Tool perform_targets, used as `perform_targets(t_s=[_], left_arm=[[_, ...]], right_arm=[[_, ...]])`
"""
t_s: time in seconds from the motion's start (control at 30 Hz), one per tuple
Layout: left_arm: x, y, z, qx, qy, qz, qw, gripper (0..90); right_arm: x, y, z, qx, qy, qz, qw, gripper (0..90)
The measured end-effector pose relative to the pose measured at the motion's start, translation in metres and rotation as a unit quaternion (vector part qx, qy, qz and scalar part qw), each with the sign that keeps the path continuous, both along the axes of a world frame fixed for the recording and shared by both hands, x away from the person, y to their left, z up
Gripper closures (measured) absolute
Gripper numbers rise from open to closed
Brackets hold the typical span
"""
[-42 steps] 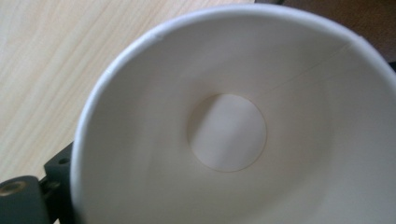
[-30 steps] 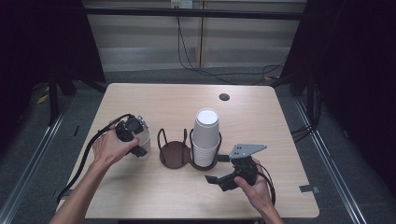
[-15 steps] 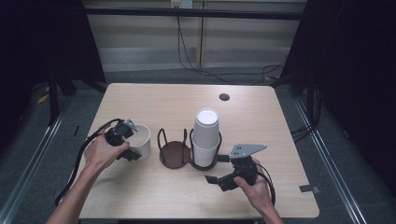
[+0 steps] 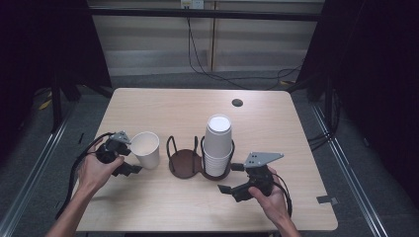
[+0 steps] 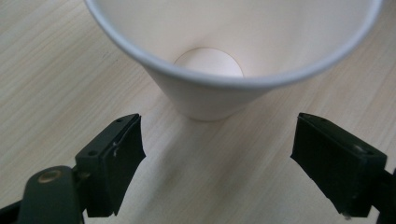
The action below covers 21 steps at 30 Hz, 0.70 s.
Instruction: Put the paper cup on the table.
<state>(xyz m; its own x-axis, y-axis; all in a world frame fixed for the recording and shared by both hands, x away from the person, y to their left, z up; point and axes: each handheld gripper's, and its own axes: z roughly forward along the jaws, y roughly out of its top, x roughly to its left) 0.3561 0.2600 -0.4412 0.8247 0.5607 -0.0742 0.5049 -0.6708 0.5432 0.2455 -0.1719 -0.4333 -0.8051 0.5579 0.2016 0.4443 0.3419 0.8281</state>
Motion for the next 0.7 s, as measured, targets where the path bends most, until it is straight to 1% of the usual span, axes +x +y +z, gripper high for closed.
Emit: perform_targets(t_s=[0.07, 0.1, 0.17, 0.2, 0.27, 0.33, 0.4, 0.47, 0.5, 0.53, 0.57, 0.63, 0.67, 0.7], left_arm=[[-0.003, 0.004, -0.001, -0.015, 0.010, 0.000, 0.9998, 16.8], [-0.005, 0.006, -0.001, -0.023, 0.011, 0.004, 0.9997, 17.0], [-0.009, 0.007, -0.002, -0.021, 0.003, 0.010, 0.9997, 17.2], [-0.011, 0.007, -0.003, -0.020, 0.002, 0.011, 0.9997, 17.2], [-0.016, 0.007, -0.003, -0.030, 0.000, 0.010, 0.9995, 19.7], [-0.021, 0.008, -0.003, -0.055, 0.000, 0.020, 0.9983, 21.0], [-0.025, 0.010, -0.001, -0.072, -0.008, 0.028, 0.9970, 20.9], [-0.028, 0.011, 0.001, -0.073, -0.015, 0.031, 0.9967, 21.0], [-0.031, 0.011, 0.001, -0.081, -0.015, 0.030, 0.9962, 20.9], [-0.034, 0.011, 0.002, -0.087, -0.014, 0.023, 0.9958, 21.0], [-0.037, 0.012, 0.002, -0.097, -0.016, 0.023, 0.9949, 20.9], [-0.042, 0.012, 0.004, -0.103, -0.027, 0.024, 0.9940, 20.9], [-0.045, 0.013, 0.004, -0.109, -0.033, 0.030, 0.9931, 20.9], [-0.048, 0.013, 0.005, -0.117, -0.041, 0.039, 0.9915, 20.9]], right_arm=[[0.000, 0.000, 0.000, -0.001, 0.000, -0.001, 1.0000, 14.6], [0.000, 0.000, 0.000, 0.000, 0.001, -0.001, 1.0000, 14.5], [0.000, 0.000, 0.000, -0.001, 0.001, -0.001, 1.0000, 14.5], [0.000, 0.000, 0.000, 0.000, 0.000, -0.001, 1.0000, 14.5], [-0.001, 0.000, 0.000, 0.003, -0.003, -0.002, 1.0000, 14.6], [-0.001, -0.001, 0.000, 0.003, -0.004, -0.003, 1.0000, 14.6], [-0.001, -0.001, 0.000, 0.003, -0.004, -0.003, 1.0000, 14.6], [-0.001, -0.001, 0.000, 0.004, -0.004, -0.003, 1.0000, 14.6], [-0.001, -0.002, 0.000, 0.004, -0.004, -0.003, 1.0000, 14.6], [-0.001, -0.002, 0.001, 0.004, -0.005, -0.004, 1.0000, 14.5], [-0.001, -0.002, 0.000, 0.004, -0.005, -0.004, 1.0000, 14.6], [-0.001, -0.003, 0.000, 0.004, -0.004, -0.006, 1.0000, 14.6], [-0.001, -0.003, 0.000, 0.005, -0.004, -0.005, 1.0000, 14.6], [0.000, -0.004, 0.000, 0.005, -0.004, -0.006, 1.0000, 14.6]])
